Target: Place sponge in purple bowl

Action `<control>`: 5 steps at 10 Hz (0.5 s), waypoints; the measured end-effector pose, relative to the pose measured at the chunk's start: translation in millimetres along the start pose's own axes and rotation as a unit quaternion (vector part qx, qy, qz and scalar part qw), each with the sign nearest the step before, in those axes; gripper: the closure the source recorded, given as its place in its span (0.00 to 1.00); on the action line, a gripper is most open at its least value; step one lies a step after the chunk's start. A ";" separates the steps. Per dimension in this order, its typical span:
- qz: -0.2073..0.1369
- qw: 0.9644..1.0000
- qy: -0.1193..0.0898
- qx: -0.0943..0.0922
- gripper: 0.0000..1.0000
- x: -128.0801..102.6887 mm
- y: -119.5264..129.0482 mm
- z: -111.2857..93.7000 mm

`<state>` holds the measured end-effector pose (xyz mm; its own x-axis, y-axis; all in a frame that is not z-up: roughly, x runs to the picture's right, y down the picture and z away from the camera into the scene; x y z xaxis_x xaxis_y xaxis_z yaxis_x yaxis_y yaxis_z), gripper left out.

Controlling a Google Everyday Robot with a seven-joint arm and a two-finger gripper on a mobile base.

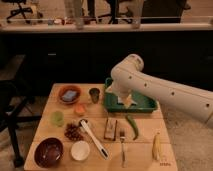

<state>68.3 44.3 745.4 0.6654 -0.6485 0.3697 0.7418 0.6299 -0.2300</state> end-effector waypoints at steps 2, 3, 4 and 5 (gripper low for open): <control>0.012 1.000 0.006 0.021 0.20 -0.2 -13.8 4.5; 0.012 1.000 0.005 0.026 0.20 -1.9 -22.4 7.2; 0.012 0.999 0.003 0.030 0.20 -2.8 -29.0 10.3; 0.016 0.999 -0.004 0.036 0.20 -1.8 -40.2 16.6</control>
<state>35.9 27.2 769.0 0.6872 -0.6251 0.3702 0.7127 0.6787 -0.1771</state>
